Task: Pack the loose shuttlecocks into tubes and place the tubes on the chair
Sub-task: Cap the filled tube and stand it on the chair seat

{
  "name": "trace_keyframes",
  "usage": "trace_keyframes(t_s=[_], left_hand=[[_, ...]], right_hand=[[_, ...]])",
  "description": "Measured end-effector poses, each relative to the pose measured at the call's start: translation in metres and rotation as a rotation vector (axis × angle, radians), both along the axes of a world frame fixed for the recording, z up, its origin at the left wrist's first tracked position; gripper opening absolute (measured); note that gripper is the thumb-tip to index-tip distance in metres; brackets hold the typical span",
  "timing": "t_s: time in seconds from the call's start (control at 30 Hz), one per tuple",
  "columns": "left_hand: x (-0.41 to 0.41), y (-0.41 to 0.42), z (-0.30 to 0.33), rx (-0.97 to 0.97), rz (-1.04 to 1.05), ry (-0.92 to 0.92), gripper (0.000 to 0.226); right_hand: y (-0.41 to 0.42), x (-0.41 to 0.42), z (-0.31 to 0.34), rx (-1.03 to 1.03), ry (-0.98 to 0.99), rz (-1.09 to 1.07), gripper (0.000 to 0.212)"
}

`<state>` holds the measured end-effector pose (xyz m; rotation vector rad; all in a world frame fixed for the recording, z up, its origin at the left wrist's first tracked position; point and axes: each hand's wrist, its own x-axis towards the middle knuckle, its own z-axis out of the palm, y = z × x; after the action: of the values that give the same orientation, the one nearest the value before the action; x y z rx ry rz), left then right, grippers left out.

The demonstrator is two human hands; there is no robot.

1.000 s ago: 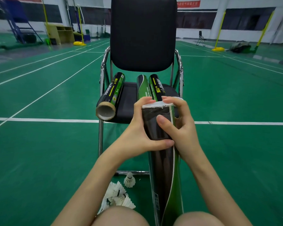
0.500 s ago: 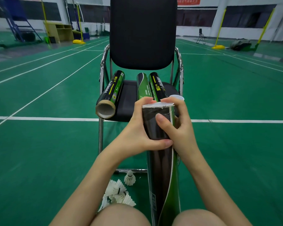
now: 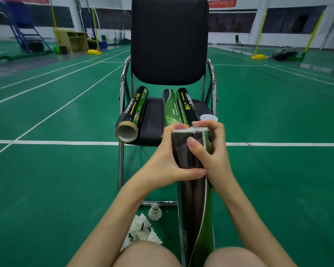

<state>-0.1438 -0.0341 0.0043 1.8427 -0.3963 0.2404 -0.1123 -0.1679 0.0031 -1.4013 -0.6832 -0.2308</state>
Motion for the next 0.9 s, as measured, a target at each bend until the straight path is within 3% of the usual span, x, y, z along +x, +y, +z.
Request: trace_keyframes(t_s=[0.33,0.47,0.63,0.9], left_hand=[[0.0,0.0,-0.007,0.0,-0.043,0.035,0.094],[-0.004,-0.003,0.002,-0.025,-0.026,-0.084,0.095],[-0.005,-0.004,0.01,-0.038,-0.012,-0.175,0.082],[-0.001,0.001,0.002,-0.067,-0.02,-0.133,0.071]], right_hand=[[0.003,-0.003,-0.004,0.022,0.061,-0.073,0.05],[-0.001,-0.003,0.006,0.058,-0.054,-0.089,0.04],[-0.001,0.003,0.014,0.038,-0.075,-0.077,0.021],[0.002,0.007,0.001,0.051,-0.032,-0.079,0.018]])
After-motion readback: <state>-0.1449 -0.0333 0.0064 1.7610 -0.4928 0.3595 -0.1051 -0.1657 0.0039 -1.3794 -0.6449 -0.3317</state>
